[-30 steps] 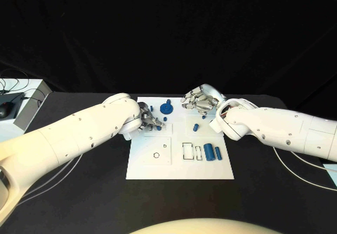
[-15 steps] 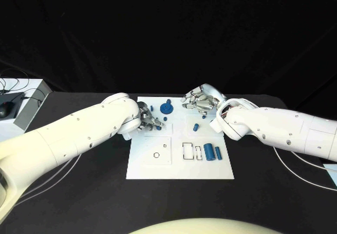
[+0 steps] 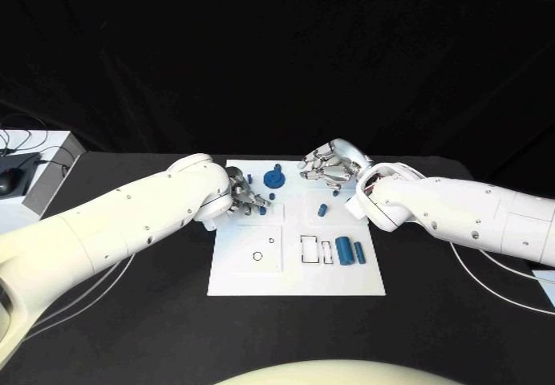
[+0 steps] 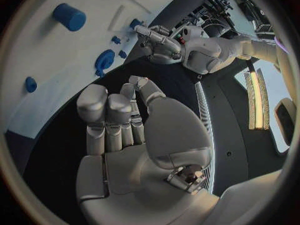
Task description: Assemble the parts on the task board
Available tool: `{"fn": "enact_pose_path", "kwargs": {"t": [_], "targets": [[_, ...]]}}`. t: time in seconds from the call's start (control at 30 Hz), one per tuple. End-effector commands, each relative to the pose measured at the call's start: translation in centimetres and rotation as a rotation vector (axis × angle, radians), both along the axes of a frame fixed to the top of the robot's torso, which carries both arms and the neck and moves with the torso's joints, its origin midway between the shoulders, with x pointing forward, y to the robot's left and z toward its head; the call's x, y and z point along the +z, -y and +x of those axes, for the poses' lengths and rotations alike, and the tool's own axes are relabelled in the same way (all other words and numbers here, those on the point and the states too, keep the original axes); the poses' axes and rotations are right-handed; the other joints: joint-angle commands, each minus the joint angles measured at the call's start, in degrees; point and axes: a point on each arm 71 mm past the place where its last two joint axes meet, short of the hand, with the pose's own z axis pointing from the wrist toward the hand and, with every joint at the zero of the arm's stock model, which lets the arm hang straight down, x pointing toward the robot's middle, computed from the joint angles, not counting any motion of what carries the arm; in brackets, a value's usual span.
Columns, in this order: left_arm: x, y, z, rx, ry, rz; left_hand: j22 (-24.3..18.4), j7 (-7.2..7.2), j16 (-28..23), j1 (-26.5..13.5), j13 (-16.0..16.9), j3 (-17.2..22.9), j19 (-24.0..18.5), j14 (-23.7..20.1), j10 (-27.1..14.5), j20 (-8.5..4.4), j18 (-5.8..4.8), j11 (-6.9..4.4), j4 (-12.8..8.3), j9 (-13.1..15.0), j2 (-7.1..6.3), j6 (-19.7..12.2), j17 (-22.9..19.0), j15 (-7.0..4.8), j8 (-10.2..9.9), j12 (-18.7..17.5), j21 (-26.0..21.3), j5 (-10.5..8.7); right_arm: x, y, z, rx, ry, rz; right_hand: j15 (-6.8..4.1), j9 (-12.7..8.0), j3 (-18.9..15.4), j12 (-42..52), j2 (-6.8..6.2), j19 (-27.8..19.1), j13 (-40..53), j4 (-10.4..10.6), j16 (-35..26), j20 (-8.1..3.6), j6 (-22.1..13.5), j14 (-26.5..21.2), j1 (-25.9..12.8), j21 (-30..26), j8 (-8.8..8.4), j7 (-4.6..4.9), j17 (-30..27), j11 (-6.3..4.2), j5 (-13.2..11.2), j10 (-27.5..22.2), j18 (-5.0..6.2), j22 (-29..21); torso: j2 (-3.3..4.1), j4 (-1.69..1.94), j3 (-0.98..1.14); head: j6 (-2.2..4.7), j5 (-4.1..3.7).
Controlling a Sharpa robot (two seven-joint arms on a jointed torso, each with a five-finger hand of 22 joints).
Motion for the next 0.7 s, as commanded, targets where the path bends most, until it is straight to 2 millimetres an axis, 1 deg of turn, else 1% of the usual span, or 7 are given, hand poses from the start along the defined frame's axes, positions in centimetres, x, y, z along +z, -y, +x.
{"fn": "enact_pose_path", "kwargs": {"t": [0.03,0.23,0.5,0.6,0.7], "targets": [[0.1,0.2,0.0,-0.002,0.011,-0.023,0.07,0.05,0.18,-0.37,-0.1,-0.15,0.31,0.43,0.01,-0.15,-0.48,0.25,0.48,0.1,-0.16,-0.52,0.02,0.06,0.34,0.27,0.19,-0.35,0.0,-0.1,-0.1,0.017,0.003,-0.006,0.0,0.05,0.23,-0.02,-0.22,3.5,-0.05,-0.01,-0.35,-0.28,0.01,0.0,0.25,0.35,0.03,0.31,0.02,-0.07,0.37,-0.37,0.19,5.95,-0.02,0.0,-0.03,0.02,-0.01],[0.1,0.1,0.0,-0.001,0.007,-0.021,0.03,0.06,0.17,-0.14,-0.13,-0.06,0.28,0.46,0.02,-0.13,-0.45,0.25,0.72,0.1,-0.3,-0.54,0.02,0.07,0.38,0.3,0.12,-0.42,0.0,-0.1,-0.1,0.017,0.003,-0.007,0.0,0.05,0.23,-0.02,-0.22,3.5,-0.05,-0.01,-0.35,-0.28,0.01,0.0,0.25,0.35,0.03,0.31,0.02,-0.07,0.37,-0.37,0.19,5.95,-0.02,0.0,-0.01,-0.02,-0.02],[0.3,-0.3,-0.1,0.0,0.012,-0.033,-0.04,0.11,0.17,0.1,-0.17,0.01,0.24,0.44,-0.06,-0.13,-0.41,0.26,0.67,0.09,-0.51,-0.64,0.02,0.06,0.38,0.29,0.03,-0.56,0.1,0.0,-0.1,0.013,0.01,-0.006,0.0,0.05,0.23,-0.02,-0.22,3.5,-0.05,-0.01,-0.35,-0.28,0.01,0.0,0.25,0.35,0.03,0.31,0.02,-0.07,0.37,-0.37,0.19,5.95,0.05,-0.03,-0.03,0.14,-0.15],[0.8,-0.5,-0.2,0.006,0.019,-0.071,-0.55,0.44,-0.36,0.21,-0.13,0.1,-0.16,0.33,-0.69,0.06,-0.14,0.5,0.66,0.21,-0.66,-1.39,-0.72,0.2,0.4,0.38,-0.72,-0.52,0.2,0.2,-0.1,0.007,0.021,-0.002,0.02,0.05,0.21,-0.01,-0.31,3.49,-0.07,-0.06,-0.3,-0.27,-0.08,0.02,-0.04,0.33,-0.02,0.36,0.08,-0.02,0.29,-0.31,0.2,5.95,-0.02,-0.01,-0.01,0.16,-0.24],[1.6,-0.7,-0.2,0.018,0.022,-0.128,-2.18,1.54,-1.92,0.8,-0.75,0.29,-1.58,-0.2,-2.72,0.54,0.39,1.34,0.73,-0.06,-1.03,-3.53,-2.68,0.73,-0.34,-0.47,-3.1,-0.3,0.2,0.4,-0.1,-0.001,0.031,0.002,0.04,0.01,-0.02,0.05,-0.39,3.49,-0.04,0.12,-0.28,-0.26,-0.16,0.03,-0.24,0.29,-0.09,0.36,0.1,-0.03,-0.19,-0.25,0.21,5.93,-0.06,0.01,-0.01,0.23,-0.31]]}}
